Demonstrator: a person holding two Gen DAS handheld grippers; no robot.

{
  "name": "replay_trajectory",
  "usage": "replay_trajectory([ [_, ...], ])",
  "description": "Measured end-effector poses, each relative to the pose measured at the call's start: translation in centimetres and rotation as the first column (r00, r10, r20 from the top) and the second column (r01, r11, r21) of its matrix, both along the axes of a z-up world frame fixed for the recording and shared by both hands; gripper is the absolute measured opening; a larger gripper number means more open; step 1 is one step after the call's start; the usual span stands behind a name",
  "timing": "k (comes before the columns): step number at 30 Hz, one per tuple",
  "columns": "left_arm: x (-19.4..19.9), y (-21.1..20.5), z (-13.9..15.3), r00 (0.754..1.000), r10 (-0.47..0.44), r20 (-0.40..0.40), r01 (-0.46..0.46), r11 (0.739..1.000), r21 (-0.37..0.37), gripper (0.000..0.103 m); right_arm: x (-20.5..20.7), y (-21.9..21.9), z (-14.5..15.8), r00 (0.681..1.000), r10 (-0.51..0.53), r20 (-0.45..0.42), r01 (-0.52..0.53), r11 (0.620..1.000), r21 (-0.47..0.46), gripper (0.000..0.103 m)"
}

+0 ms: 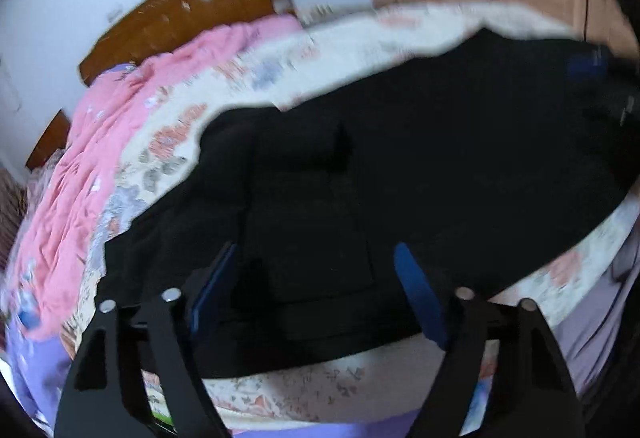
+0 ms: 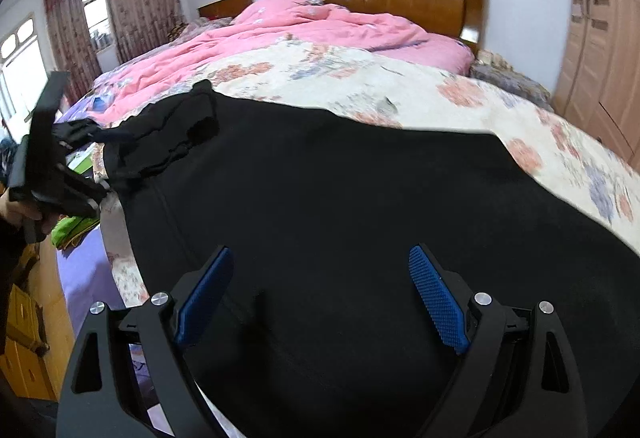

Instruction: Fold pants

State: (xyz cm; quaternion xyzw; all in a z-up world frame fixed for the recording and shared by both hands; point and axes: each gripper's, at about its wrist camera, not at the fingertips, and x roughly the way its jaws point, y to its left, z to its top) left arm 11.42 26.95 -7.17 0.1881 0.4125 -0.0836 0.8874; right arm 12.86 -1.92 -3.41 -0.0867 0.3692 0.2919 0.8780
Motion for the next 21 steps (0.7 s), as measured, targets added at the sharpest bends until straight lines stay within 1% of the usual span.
replay_trajectory([
  [1, 0.2, -0.1, -0.7, 1.0, -0.016, -0.015, 0.016, 1.0, 0.011, 0.078, 0.2, 0.4, 0.2, 1.0, 0.007, 0.003, -0.007, 1.0, 0.0, 0.087],
  [3, 0.5, 0.6, -0.7, 0.999, -0.019, -0.034, 0.018, 0.999, -0.034, 0.077, 0.6, 1.5, 0.5, 1.0, 0.023, 0.007, -0.023, 1.0, 0.012, 0.087],
  [4, 0.7, 1.0, -0.8, 0.998, -0.025, -0.049, 0.022, 0.998, -0.057, 0.075, 0.7, 2.0, 0.6, 1.0, 0.029, 0.006, -0.029, 0.999, 0.018, 0.087],
  [5, 0.6, 1.0, -0.9, 0.998, -0.034, -0.055, 0.03, 0.998, -0.063, 0.072, 0.8, 2.6, 0.6, 0.999, 0.041, 0.002, -0.041, 0.999, 0.023, 0.087],
  [7, 0.4, 0.8, -0.6, 0.996, -0.049, -0.074, 0.043, 0.995, -0.086, 0.051, 0.9, 3.9, 0.5, 0.998, 0.063, 0.001, -0.063, 0.998, 0.017, 0.087],
  [9, 0.2, 0.6, -0.5, 0.997, -0.042, -0.067, 0.038, 0.997, -0.064, 0.042, 0.7, 5.3, 0.4, 0.996, 0.09, 0.006, -0.09, 0.996, -0.004, 0.087],
  [10, 0.2, 0.6, -0.4, 0.997, -0.039, -0.069, 0.034, 0.997, -0.068, 0.039, 0.6, 5.6, 0.4, 0.995, 0.097, 0.006, -0.097, 0.995, -0.006, 0.087],
  [12, 0.0, 0.7, -0.3, 0.997, -0.032, -0.066, 0.027, 0.997, -0.075, 0.037, 0.4, 6.2, 0.5, 0.994, 0.112, 0.008, -0.112, 0.994, -0.007, 0.087],
  [14, 0.2, 0.9, -0.3, 0.998, -0.02, -0.059, 0.016, 0.997, -0.076, 0.031, 0.3, 6.5, 0.6, 0.993, 0.118, 0.013, -0.118, 0.993, -0.01, 0.087],
  [15, 0.2, 1.0, -0.2, 0.999, -0.01, -0.053, 0.006, 0.997, -0.074, 0.015, 0.2, 6.6, 0.6, 0.993, 0.118, 0.013, -0.118, 0.993, -0.01, 0.087],
  [16, 0.1, 1.2, 0.0, 0.999, 0.007, -0.039, -0.01, 0.998, -0.068, 0.009, 0.2, 6.7, 0.6, 0.993, 0.116, 0.011, -0.116, 0.993, -0.01, 0.087],
  [17, -0.1, 1.4, 0.2, 0.999, 0.01, -0.033, -0.012, 0.997, -0.08, 0.005, 0.2, 6.8, 0.6, 0.994, 0.114, 0.007, -0.114, 0.993, -0.009, 0.087],
  [20, -0.6, 1.3, 0.6, 1.0, 0.028, 0.006, -0.027, 0.998, -0.054, 0.005, 0.4, 6.9, 0.6, 0.994, 0.111, 0.001, -0.111, 0.994, -0.009, 0.087],
  [21, -0.7, 1.4, 0.8, 0.999, 0.035, 0.019, -0.034, 0.998, -0.056, 0.005, 0.3, 7.0, 0.6, 0.994, 0.112, 0.001, -0.112, 0.994, -0.009, 0.087],
])
